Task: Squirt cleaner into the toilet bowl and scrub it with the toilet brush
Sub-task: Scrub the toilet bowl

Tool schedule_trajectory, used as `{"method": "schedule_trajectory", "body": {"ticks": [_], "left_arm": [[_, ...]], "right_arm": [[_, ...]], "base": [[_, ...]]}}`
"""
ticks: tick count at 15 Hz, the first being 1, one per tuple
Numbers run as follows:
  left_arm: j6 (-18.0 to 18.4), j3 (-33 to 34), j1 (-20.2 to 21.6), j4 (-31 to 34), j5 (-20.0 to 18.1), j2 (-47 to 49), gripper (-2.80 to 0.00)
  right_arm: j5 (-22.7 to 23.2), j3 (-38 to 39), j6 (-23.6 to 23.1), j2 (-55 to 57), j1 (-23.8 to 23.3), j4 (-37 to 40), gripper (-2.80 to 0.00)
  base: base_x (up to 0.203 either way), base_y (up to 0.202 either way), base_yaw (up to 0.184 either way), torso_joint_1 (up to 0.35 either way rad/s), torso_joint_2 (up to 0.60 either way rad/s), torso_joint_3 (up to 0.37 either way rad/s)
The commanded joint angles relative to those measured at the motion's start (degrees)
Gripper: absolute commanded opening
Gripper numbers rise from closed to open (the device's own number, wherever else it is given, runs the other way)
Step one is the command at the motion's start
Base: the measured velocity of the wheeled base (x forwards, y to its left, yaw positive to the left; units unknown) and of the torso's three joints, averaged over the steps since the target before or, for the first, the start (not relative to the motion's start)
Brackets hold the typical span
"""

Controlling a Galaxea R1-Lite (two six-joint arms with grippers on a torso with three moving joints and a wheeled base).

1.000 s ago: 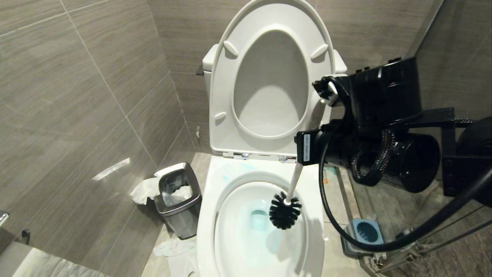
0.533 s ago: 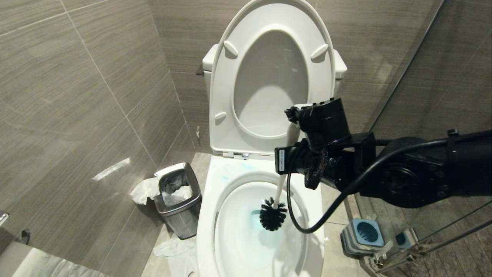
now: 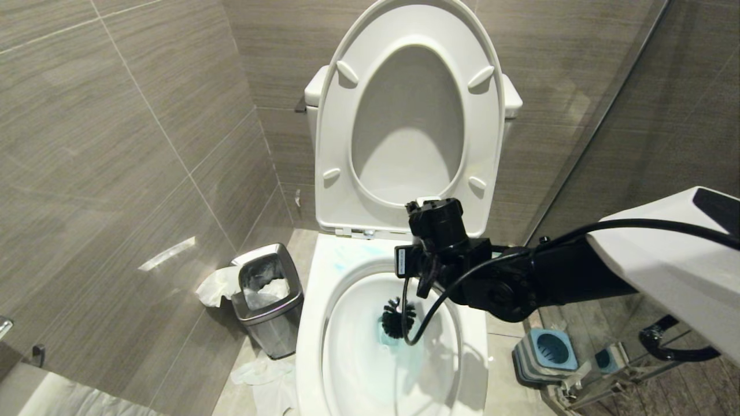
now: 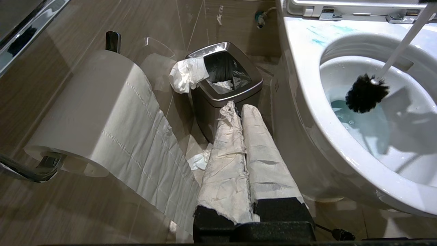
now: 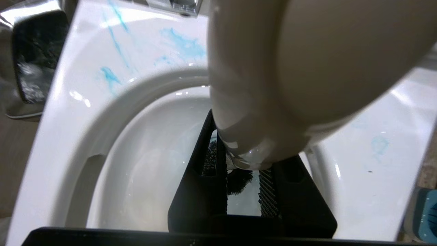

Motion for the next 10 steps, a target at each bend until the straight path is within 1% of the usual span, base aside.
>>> {"method": "schedule_trajectory", "body": {"ticks": [1,4,6,8,10], "left_arm": [[-0.01,0.09,0.01,0.0,-0.02,-0.01,-2.8],[-0.01,0.09,0.01,0.0,-0.02,-0.01,-2.8],[-0.01,0.09,0.01,0.0,-0.02,-0.01,-2.8],[-0.01,0.09,0.01,0.0,-0.02,-0.01,-2.8],[-0.01,0.09,0.01,0.0,-0.02,-0.01,-2.8]], "right_arm": [[-0.24,-0.81,0.22,5.84,0.03,-1.19,-2.8],[-0.59,-0.84,0.37,9.34,0.03,-2.21,-2.8],[-0.61,-1.32,0.24,9.1,0.12,-2.18,-2.8],[-0.61,-0.89,0.16,5.97,0.21,-1.95,-2.8],[-0.64,1.45,0.24,-0.72,1.08,-1.34,-2.8]], "base": [[0.0,0.0,0.0,0.0,0.0,0.0],[0.0,0.0,0.0,0.0,0.0,0.0],[0.0,0.0,0.0,0.0,0.0,0.0],[0.0,0.0,0.0,0.0,0.0,0.0],[0.0,0.0,0.0,0.0,0.0,0.0]]}}
